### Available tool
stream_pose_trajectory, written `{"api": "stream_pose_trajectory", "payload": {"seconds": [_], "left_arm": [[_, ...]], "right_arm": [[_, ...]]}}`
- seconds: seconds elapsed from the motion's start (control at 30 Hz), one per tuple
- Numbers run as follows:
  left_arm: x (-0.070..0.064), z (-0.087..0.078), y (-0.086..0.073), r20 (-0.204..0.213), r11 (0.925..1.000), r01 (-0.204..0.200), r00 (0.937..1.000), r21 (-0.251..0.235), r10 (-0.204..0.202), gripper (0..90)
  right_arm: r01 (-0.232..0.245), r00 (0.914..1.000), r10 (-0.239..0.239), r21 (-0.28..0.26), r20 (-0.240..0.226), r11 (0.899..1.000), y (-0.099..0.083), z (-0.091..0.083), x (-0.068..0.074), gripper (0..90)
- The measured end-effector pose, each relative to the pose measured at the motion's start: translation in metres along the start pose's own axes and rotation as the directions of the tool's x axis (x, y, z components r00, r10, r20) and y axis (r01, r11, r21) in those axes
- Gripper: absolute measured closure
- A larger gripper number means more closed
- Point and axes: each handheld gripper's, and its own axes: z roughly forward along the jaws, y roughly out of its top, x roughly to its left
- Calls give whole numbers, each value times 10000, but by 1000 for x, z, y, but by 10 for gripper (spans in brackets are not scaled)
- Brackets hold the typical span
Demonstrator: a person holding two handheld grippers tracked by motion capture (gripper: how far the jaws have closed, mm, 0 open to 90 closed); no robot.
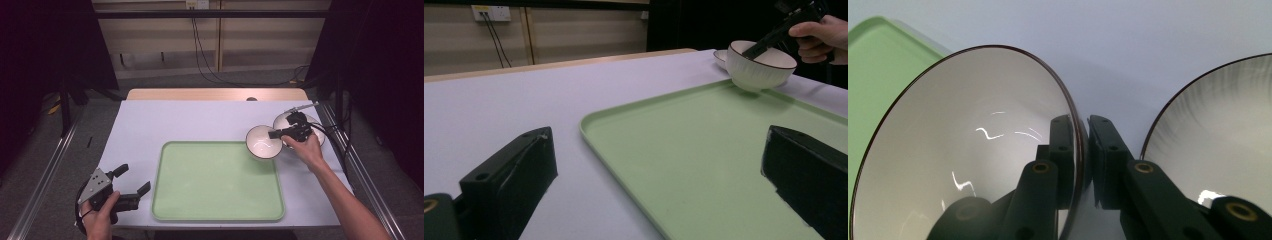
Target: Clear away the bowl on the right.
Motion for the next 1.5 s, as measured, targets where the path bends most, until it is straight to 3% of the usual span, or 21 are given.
{"api": "stream_pose_trajectory", "payload": {"seconds": [0.1, 0.53, 0.67, 1.1, 1.5], "left_arm": [[0, 0, 0, 56, 10000, 14, 10000, -14, -14, 13], [0, 0, 0, 18, 10000, 9, 10000, 7, -9, 13], [1, 0, 0, 30, 10000, 52, 10000, 28, -52, 13], [1, 0, 0, 89, 10000, 32, 10000, -36, -32, 14], [1, -1, 0, 95, 10000, 9, 10000, -43, -9, 14]], "right_arm": [[-37, 10000, 35, 180, 70, 9998, -2, 6, 2, 814], [-204, 9998, 204, 52, -37, 9998, -1, 12, 2, 810], [-11, 9993, 8, 80, 373, 10000, -4, 15, 3, 822], [29, 9981, -17, -202, 621, 9998, -8, 21, 3, 822], [103, 9987, -76, -536, 502, 9985, -9, 24, 4, 816]]}}
